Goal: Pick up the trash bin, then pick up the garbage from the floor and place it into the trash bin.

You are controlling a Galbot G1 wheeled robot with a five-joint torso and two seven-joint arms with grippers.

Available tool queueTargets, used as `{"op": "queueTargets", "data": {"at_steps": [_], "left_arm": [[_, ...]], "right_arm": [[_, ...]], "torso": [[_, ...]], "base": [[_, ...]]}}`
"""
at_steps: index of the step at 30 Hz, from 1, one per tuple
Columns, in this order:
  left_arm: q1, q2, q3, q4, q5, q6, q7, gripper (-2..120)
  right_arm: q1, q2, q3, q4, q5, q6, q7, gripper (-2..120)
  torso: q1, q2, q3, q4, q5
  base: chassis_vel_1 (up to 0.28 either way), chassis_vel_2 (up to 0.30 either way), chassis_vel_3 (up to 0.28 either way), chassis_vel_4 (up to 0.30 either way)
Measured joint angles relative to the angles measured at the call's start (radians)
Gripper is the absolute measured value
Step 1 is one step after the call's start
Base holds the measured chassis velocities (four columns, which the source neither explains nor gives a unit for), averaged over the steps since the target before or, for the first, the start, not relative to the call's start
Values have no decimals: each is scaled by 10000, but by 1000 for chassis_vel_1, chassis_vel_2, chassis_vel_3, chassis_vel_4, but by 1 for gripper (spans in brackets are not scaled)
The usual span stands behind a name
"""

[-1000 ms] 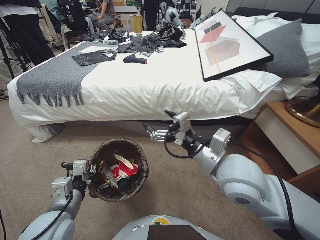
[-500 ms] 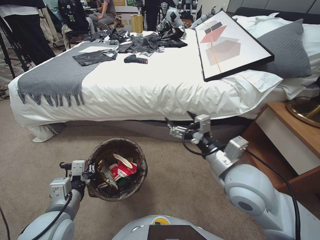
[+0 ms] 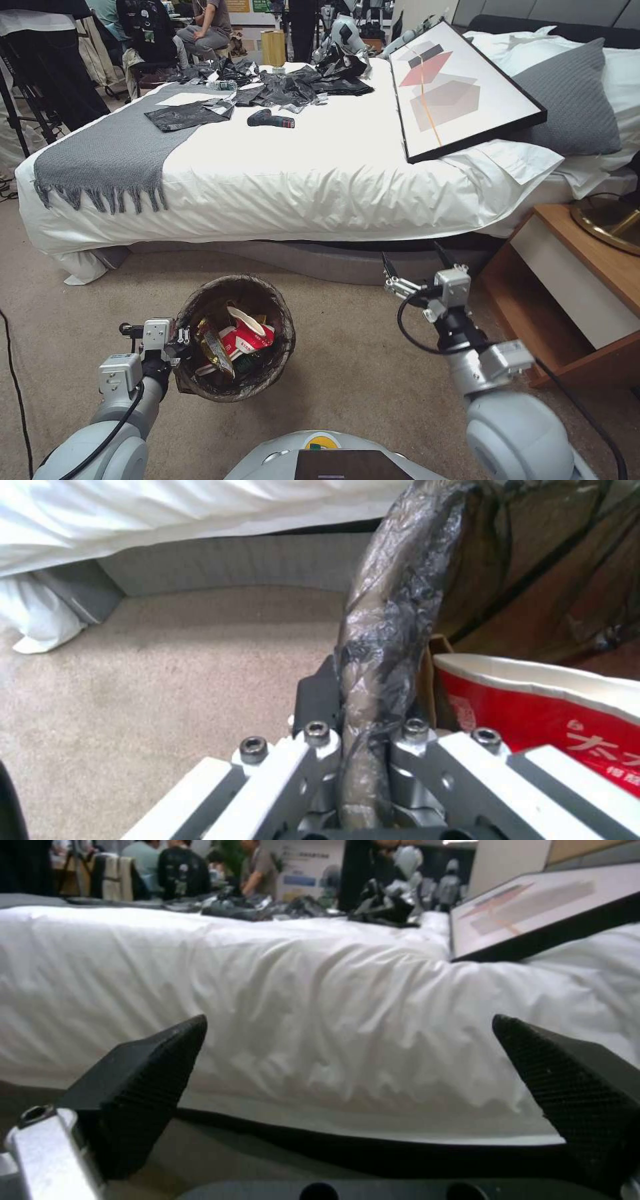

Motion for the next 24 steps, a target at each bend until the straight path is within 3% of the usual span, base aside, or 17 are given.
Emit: {"op": "queueTargets", "data": {"at_steps": [2,6,24], "left_arm": [[5,4,-17,0,0,4,-12,3],[21,32,-70,0,3,-1,-32,3],[5,9,-82,0,-1,-12,-37,3]], "right_arm": [[-804,1126,-150,0,-1704,833,-265,100],[-1038,1800,-355,0,-2306,1244,-264,100],[-1037,1776,-613,1,-2064,1096,1,100]], "torso": [[1,0,0,0,-1],[1,0,0,4,-1],[1,0,1,1,1]], "base": [[0,0,0,0],[0,0,0,0],[0,0,0,0]]}}
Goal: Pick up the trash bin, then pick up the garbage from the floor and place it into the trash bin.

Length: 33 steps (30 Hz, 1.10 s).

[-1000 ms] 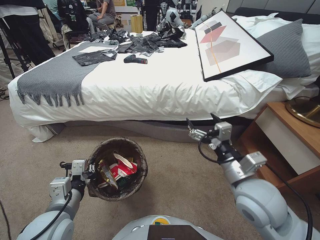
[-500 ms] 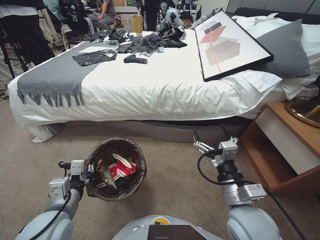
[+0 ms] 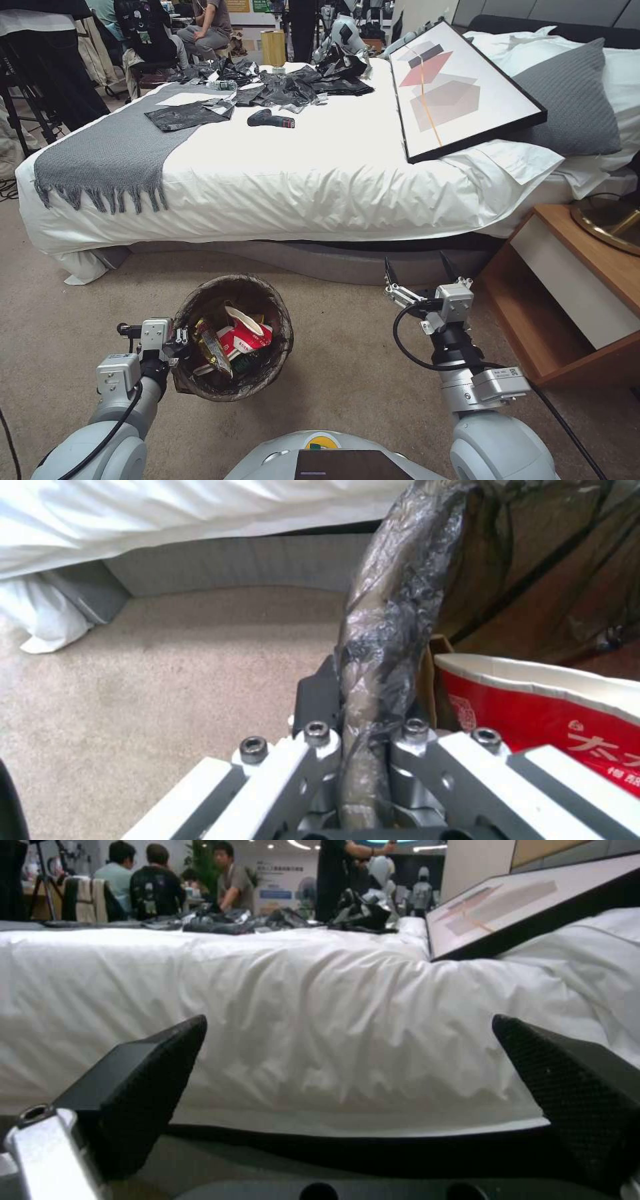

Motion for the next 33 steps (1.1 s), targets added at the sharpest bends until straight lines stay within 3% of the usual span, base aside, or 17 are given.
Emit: {"op": "queueTargets", "data": {"at_steps": [33], "left_arm": [[-2,98,-85,0,-138,-38,-10,3]], "right_arm": [[109,-63,12,1,279,-429,106,100]], "torso": [[0,0,0,3,0]], "base": [[0,0,0,0]]}}
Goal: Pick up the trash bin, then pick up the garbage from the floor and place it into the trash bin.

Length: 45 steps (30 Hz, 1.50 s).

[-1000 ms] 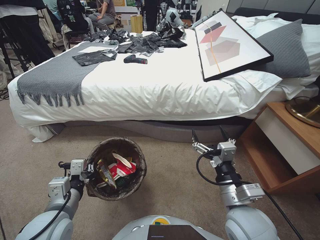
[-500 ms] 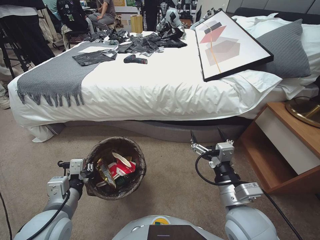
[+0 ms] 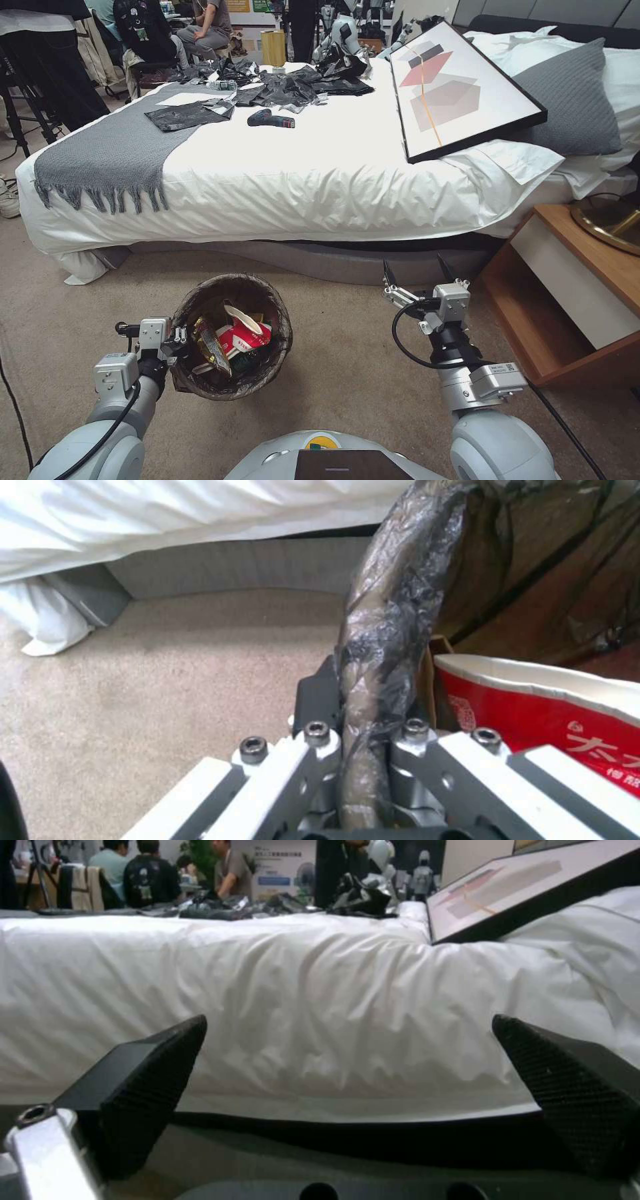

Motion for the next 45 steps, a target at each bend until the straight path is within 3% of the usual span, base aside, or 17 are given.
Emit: {"op": "queueTargets", "data": {"at_steps": [45], "left_arm": [[-16,-20,18,0,-10,27,-6,3]], "right_arm": [[97,6,87,0,-37,-284,119,100]], "torso": [[0,0,0,-2,0]], "base": [[0,0,0,0]]}}
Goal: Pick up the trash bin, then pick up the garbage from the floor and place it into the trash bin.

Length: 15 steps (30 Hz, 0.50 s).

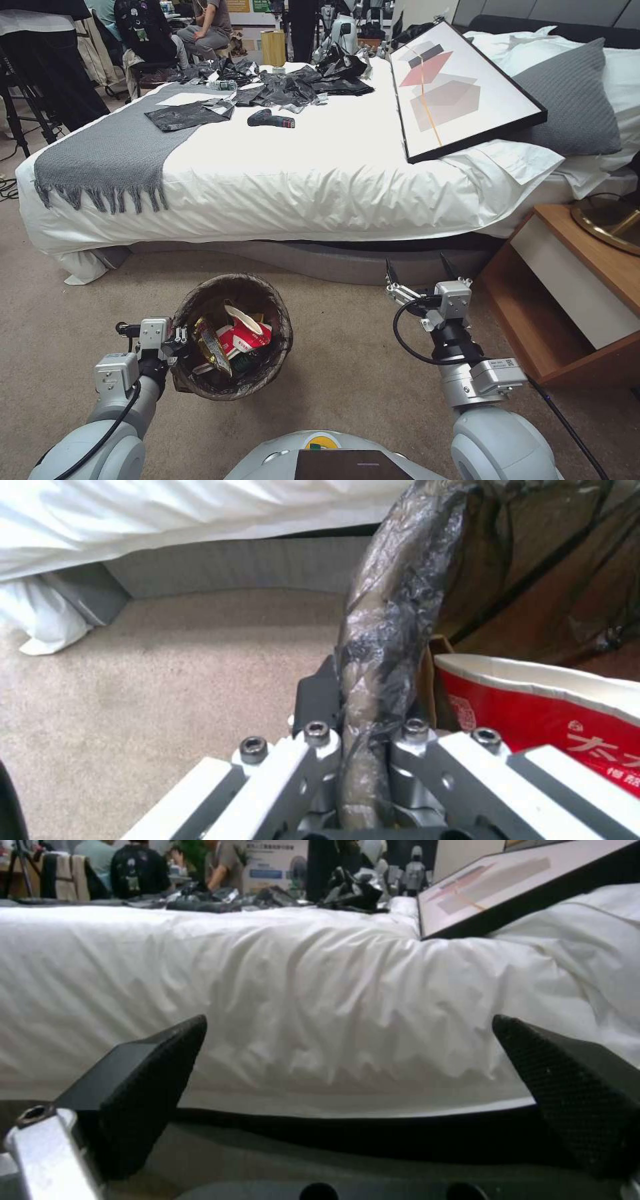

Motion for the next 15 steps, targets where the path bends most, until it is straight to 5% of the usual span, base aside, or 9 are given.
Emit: {"op": "queueTargets", "data": {"at_steps": [15], "left_arm": [[40,-49,0,0,-48,38,-9,3]], "right_arm": [[71,-92,5,0,73,-83,40,100]], "torso": [[0,0,0,-1,0]], "base": [[0,0,0,0]]}}
